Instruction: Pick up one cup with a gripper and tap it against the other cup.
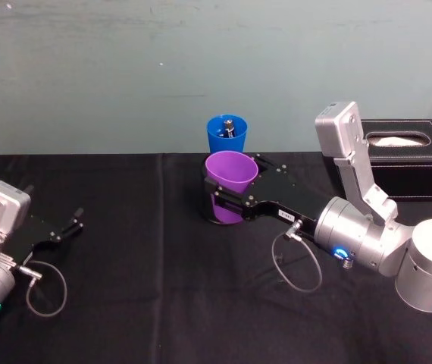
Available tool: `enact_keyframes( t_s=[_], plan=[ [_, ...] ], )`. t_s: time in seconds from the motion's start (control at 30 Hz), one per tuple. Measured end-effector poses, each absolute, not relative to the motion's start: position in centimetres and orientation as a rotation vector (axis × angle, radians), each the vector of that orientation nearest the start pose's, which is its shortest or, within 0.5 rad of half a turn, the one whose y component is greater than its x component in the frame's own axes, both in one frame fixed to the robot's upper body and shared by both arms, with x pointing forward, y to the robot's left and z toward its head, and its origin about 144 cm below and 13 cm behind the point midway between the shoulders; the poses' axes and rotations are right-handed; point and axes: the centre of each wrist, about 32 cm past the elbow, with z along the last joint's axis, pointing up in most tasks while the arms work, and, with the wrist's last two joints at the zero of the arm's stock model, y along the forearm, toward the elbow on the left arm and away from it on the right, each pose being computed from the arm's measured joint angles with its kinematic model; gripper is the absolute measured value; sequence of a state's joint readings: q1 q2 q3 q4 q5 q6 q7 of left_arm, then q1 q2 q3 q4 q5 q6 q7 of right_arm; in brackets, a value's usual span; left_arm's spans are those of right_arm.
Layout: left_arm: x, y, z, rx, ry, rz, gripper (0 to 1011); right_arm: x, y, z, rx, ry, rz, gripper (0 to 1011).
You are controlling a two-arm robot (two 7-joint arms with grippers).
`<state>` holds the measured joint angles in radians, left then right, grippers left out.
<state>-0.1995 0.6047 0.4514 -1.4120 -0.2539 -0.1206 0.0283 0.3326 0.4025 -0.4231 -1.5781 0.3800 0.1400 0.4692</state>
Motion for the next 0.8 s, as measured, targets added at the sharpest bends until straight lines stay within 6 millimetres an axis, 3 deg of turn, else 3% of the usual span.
enact_keyframes(
  t_s=[0.8],
  plan=[
    [48.86,30.97,113.98,0.305,-0.285,1.248,1000,52.08,-21.95,122.97,-0.078,-0.090,-0.723,735]
  ],
)
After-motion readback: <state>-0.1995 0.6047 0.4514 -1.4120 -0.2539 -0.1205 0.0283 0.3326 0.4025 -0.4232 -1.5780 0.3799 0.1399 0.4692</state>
